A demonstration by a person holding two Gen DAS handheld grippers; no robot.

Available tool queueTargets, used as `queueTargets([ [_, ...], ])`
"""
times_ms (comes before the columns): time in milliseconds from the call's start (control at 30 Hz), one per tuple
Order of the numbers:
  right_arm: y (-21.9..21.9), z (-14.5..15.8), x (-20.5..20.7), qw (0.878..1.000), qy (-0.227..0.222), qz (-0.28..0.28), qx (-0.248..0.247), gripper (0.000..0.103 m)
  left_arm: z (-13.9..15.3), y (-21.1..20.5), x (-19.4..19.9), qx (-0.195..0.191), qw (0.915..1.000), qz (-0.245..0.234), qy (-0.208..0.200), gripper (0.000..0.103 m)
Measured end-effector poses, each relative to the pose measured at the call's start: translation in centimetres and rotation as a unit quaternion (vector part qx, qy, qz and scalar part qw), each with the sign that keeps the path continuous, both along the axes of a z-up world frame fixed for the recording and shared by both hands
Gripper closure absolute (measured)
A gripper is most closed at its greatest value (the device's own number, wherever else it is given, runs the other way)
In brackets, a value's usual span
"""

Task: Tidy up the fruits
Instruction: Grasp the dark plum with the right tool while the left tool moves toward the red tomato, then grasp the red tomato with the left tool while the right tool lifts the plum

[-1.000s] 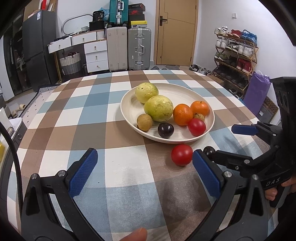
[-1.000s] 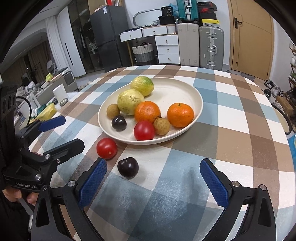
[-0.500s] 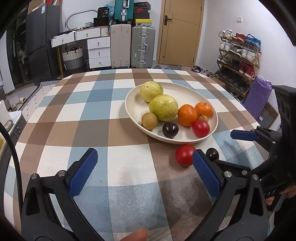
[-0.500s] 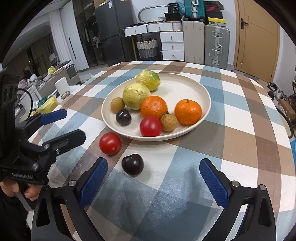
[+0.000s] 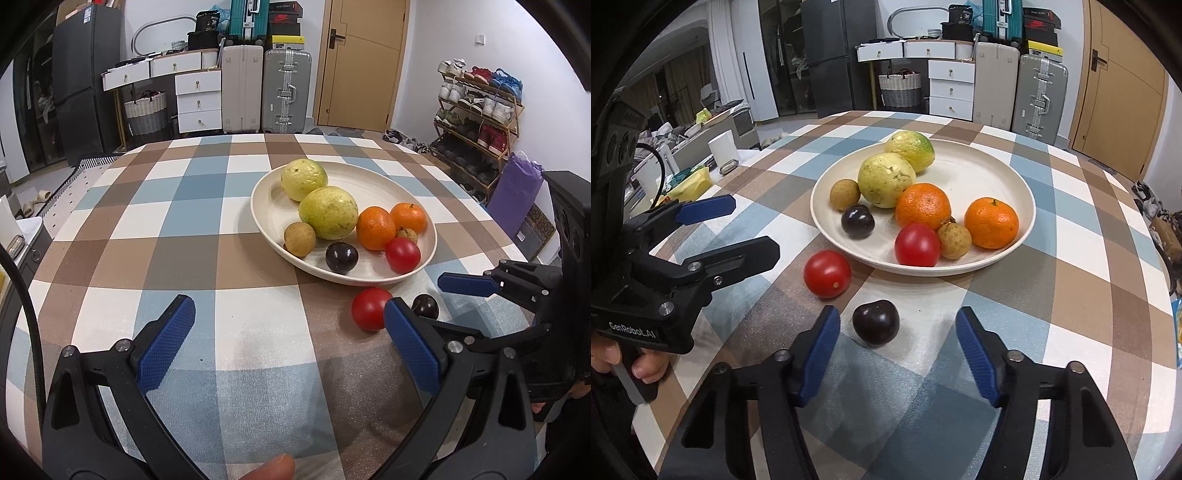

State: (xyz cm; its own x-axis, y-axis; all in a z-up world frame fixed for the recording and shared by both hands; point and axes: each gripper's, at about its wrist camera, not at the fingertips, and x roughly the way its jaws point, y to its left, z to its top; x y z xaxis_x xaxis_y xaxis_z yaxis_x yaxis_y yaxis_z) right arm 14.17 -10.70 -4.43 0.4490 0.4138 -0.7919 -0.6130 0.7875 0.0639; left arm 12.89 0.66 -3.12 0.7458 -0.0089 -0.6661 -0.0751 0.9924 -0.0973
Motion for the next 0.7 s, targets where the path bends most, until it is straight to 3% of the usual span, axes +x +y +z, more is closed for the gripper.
queueTargets([
  [400,1.0,0.1,-0.8,0.999,-0.014,0.029,-0.011,0.071,0.0,0.0,0.0,0.0,1.0,0.0,0.0,0.001],
  [700,0.8,0.6,-1.2,0.999,-0.027,0.029,0.0,0.076,-0.1,0.1,0.0,0.002,1.0,-0.003,0.001,0.001],
])
